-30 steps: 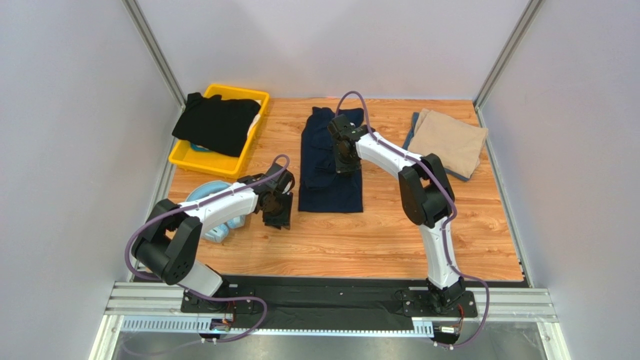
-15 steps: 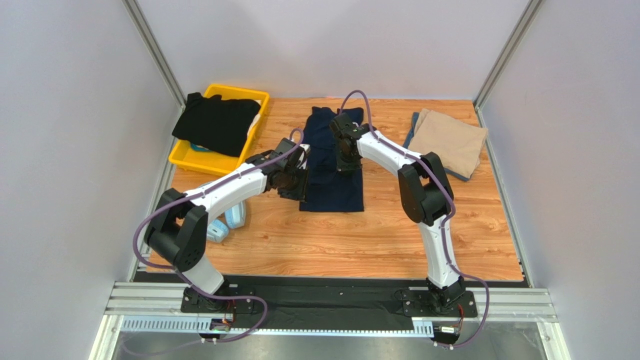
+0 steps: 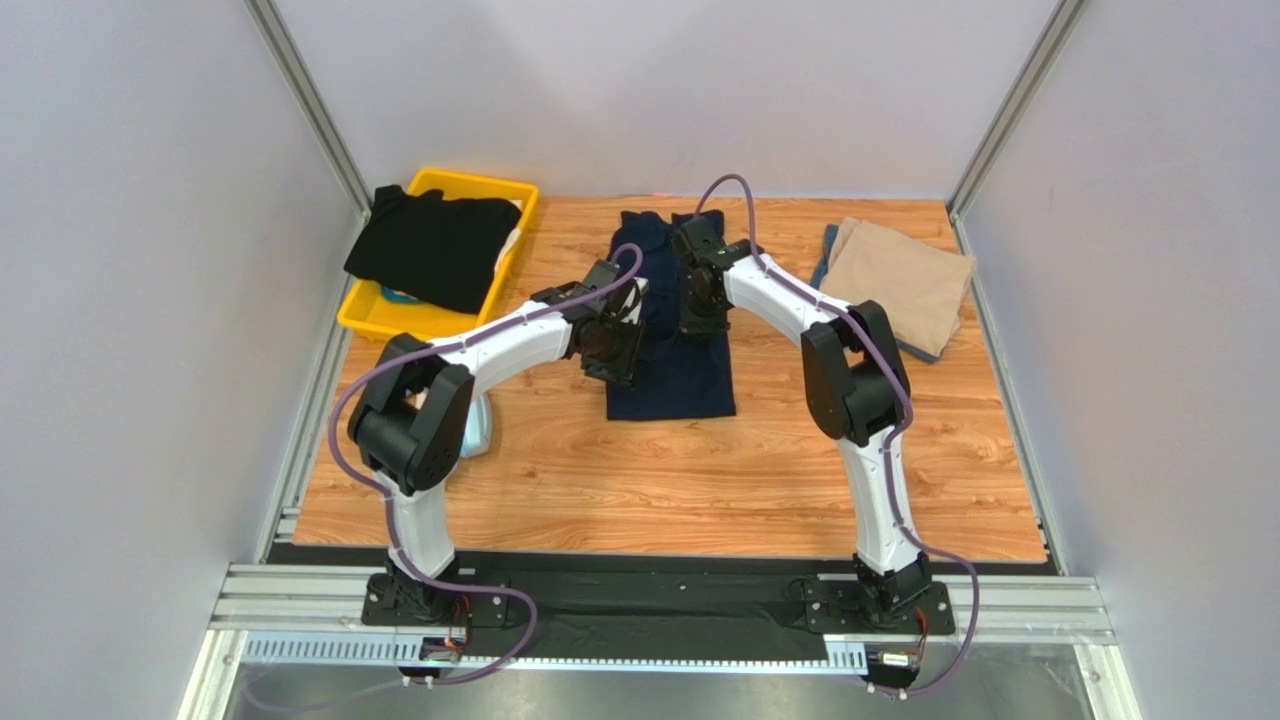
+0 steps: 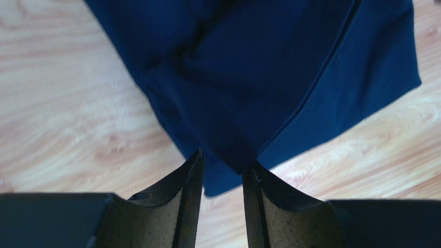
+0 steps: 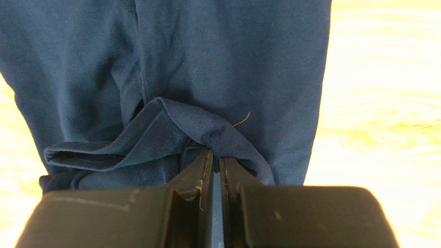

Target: Fold and stack the t-shirts

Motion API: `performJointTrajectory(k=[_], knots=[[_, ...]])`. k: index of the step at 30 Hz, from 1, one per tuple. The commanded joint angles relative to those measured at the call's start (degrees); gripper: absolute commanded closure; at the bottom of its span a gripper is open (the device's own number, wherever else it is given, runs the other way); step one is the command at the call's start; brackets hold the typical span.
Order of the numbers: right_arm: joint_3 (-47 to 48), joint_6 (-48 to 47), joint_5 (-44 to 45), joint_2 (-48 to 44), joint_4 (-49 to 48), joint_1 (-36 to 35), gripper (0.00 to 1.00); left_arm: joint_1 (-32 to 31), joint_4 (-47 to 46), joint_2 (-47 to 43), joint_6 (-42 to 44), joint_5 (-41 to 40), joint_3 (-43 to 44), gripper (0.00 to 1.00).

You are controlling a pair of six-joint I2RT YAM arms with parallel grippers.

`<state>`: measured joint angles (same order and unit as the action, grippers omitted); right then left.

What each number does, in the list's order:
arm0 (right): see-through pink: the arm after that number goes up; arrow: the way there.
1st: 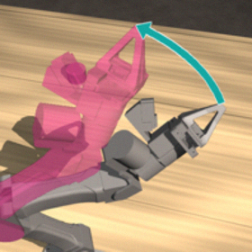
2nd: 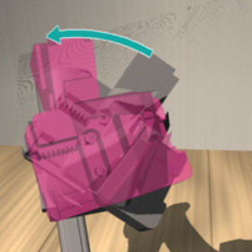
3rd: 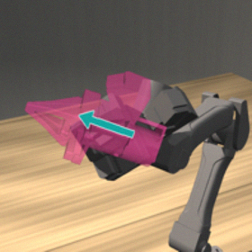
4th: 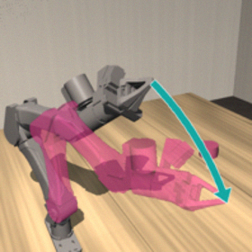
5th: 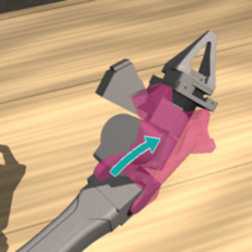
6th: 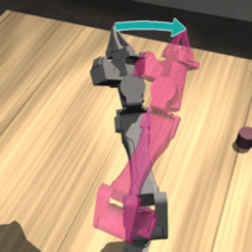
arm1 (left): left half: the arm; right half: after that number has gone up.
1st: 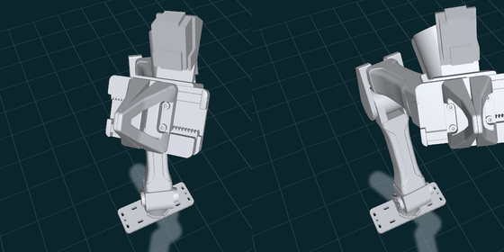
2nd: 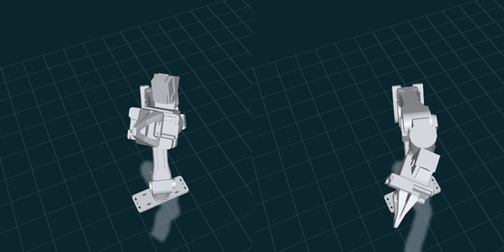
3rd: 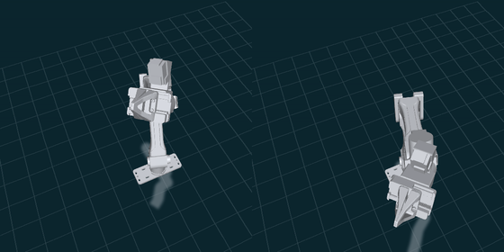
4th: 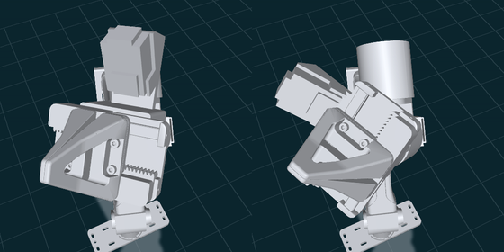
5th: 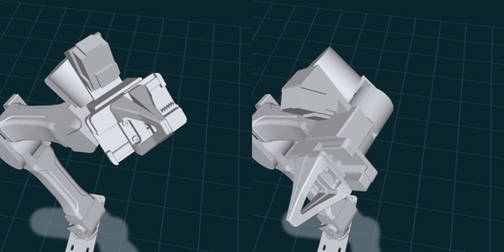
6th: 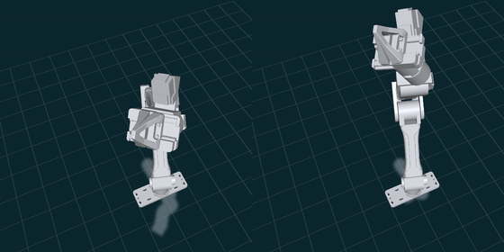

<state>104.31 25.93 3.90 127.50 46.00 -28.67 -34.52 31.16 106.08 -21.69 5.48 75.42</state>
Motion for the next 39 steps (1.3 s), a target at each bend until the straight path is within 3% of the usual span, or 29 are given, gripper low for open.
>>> performJointTrajectory(k=[1, 6, 10, 28, 34, 39], knots=[[1.95, 1.40, -2.31, 0.38, -1.70, 0.19, 0.92, -0.19, -1.98, 3.07, 1.21, 1.29, 4.91, 0.61], [0.72, 1.05, -3.11, -0.85, -1.96, 0.19, 0.91, -0.19, -1.28, 5.97, 1.65, -1.78, 8.68, 0.60], [-0.16, 0.43, -3.02, -2.69, -2.23, 0.19, 0.84, -0.19, -0.13, 7.65, 1.57, -4.42, 12.38, 0.60], [-4.03, -1.41, -1.53, -10.17, -8.28, 0.54, 0.76, 1.04, 0.75, 10.72, 0.16, -9.17, 15.99, 0.60], [-2.36, -2.90, 1.28, -9.64, -7.33, 1.15, 0.77, 1.83, 2.06, 11.78, -0.02, -10.04, 18.10, 0.57], [-7.35, -3.87, -3.01, -13.94, -7.76, 1.24, 0.78, 2.44, 3.12, 12.48, 0.42, -10.84, 20.11, 0.55]])
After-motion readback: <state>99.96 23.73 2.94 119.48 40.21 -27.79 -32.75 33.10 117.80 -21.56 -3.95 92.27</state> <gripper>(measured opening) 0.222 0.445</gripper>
